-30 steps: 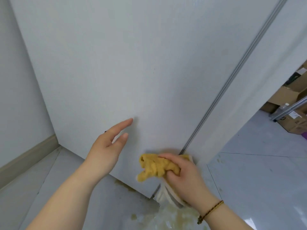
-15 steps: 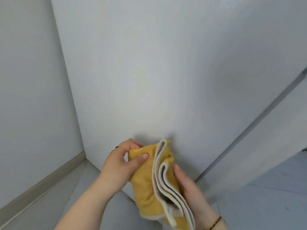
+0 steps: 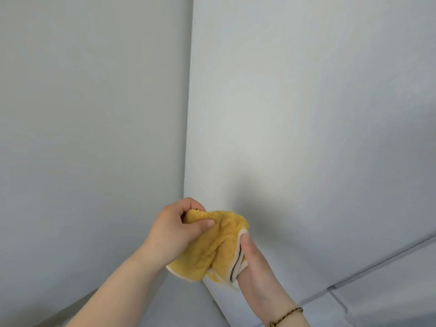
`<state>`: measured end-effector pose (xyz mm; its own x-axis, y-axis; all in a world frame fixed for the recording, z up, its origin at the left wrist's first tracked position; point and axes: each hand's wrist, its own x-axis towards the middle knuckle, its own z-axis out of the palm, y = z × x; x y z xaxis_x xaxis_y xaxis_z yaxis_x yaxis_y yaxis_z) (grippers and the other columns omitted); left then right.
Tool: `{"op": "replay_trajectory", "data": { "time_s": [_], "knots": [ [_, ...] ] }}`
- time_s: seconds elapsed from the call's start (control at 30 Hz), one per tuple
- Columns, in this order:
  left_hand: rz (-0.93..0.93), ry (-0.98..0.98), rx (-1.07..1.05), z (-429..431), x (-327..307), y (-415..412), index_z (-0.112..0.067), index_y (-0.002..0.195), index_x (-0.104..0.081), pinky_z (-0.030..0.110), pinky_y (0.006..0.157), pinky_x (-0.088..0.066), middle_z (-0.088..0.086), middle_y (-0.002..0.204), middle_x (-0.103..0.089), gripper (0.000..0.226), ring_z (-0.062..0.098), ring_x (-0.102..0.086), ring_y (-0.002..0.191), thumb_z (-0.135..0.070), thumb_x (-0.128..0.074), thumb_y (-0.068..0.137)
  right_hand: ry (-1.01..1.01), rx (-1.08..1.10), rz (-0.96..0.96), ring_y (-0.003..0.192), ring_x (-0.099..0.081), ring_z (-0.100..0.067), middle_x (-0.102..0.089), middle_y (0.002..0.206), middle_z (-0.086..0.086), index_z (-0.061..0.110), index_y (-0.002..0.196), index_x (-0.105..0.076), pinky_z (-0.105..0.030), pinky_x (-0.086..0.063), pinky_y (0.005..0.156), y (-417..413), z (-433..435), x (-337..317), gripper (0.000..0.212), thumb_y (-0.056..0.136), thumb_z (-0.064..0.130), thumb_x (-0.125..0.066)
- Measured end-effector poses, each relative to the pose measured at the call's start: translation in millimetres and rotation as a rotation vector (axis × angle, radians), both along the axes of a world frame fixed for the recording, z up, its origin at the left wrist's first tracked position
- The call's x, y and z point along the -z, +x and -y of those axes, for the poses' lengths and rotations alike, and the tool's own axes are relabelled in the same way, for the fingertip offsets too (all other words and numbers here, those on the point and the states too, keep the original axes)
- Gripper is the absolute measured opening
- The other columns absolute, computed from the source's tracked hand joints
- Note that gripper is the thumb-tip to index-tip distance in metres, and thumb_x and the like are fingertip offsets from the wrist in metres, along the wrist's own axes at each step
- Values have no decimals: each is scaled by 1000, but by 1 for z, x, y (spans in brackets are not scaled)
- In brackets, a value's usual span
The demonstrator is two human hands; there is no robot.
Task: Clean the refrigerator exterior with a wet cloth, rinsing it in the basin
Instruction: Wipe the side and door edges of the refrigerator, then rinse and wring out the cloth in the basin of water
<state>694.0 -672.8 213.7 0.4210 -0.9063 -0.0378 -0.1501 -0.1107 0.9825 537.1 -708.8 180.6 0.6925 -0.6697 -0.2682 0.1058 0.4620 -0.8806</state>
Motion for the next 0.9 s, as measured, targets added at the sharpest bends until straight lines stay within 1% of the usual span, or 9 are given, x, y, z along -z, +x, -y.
{"op": "replay_trajectory", "data": {
  "time_s": [0.07, 0.1, 0.2, 0.23, 0.33, 0.6, 0.73, 0.83, 0.9],
  "knots": [
    [-19, -29, -9, -9, -29, 10, -16, 67, -59, 9, 50, -40, -2, 62, -54, 18, 12, -50, 61, -5, -72, 73, -60, 21, -91, 101, -65, -13, -66, 115, -2, 18, 120, -52, -25, -55, 75, 11, -2, -20, 92, 41, 58, -81],
    [-23, -45, -27, -14, -46, 17, -17, 66, -60, 9, 50, -41, -3, 62, -54, 19, 12, -50, 61, -4, -72, 72, -108, 27, -139, 100, -65, -12, -65, 115, -1, 18, 121, -51, -23, -54, 75, 19, -3, -33, 85, 48, 50, -80],
    [-57, -107, -55, -30, -91, 34, -19, 66, -63, 15, 55, -47, -1, 66, -58, 19, 12, -54, 64, -5, -76, 69, -228, 99, -224, 98, -64, -14, -67, 108, -1, 20, 108, -60, -29, -53, 84, 41, -8, -65, 30, 79, 20, -68],
    [-61, -126, -60, -34, -101, 39, -19, 67, -64, 19, 59, -48, 1, 69, -59, 19, 13, -55, 66, -5, -77, 68, -244, 118, -235, 99, -64, -16, -68, 106, -2, 19, 104, -62, -34, -51, 89, 48, -10, -74, 21, 84, 12, -62],
    [-84, -150, -82, -49, -121, 54, -16, 73, -63, 28, 69, -47, 4, 74, -59, 18, 17, -55, 72, 1, -69, 74, -226, 142, -213, 98, -64, -22, -69, 103, -7, 15, 100, -64, -40, -50, 91, 62, -15, -94, 22, 86, 1, -55],
    [-223, -221, -312, -86, -138, 73, -21, 87, -62, 24, 78, -43, -3, 91, -62, 30, 13, -55, 83, 7, -64, 76, -11, 34, 65, 69, -66, -21, -66, 82, -12, 3, 88, -58, -32, -54, 60, 85, -20, -134, 27, 85, -17, -40],
    [-254, -277, -481, -103, -135, 50, -21, 89, -61, 26, 82, -44, -3, 93, -62, 30, 14, -57, 85, 7, -59, 80, 38, -130, 112, 73, -61, -27, -62, 81, -15, 3, 86, -55, -39, -51, 66, 82, -19, -141, 30, 85, -18, -35],
    [-309, -274, -634, -126, -123, 20, -24, 93, -61, 34, 91, -43, 1, 94, -63, 26, 20, -57, 91, -5, -67, 76, 52, -298, 116, 73, -61, -28, -63, 79, -16, 3, 83, -57, -41, -49, 70, 69, -26, -143, 26, 87, -12, -36],
    [-337, -253, -745, -143, -110, 1, -26, 108, -59, 37, 100, -40, 4, 105, -60, 40, 22, -56, 103, -22, -69, 69, 59, -418, 113, 66, -65, -23, -67, 71, -12, 5, 83, -59, -36, -54, 63, 61, -35, -141, 24, 89, -7, -39]
  ]
}}
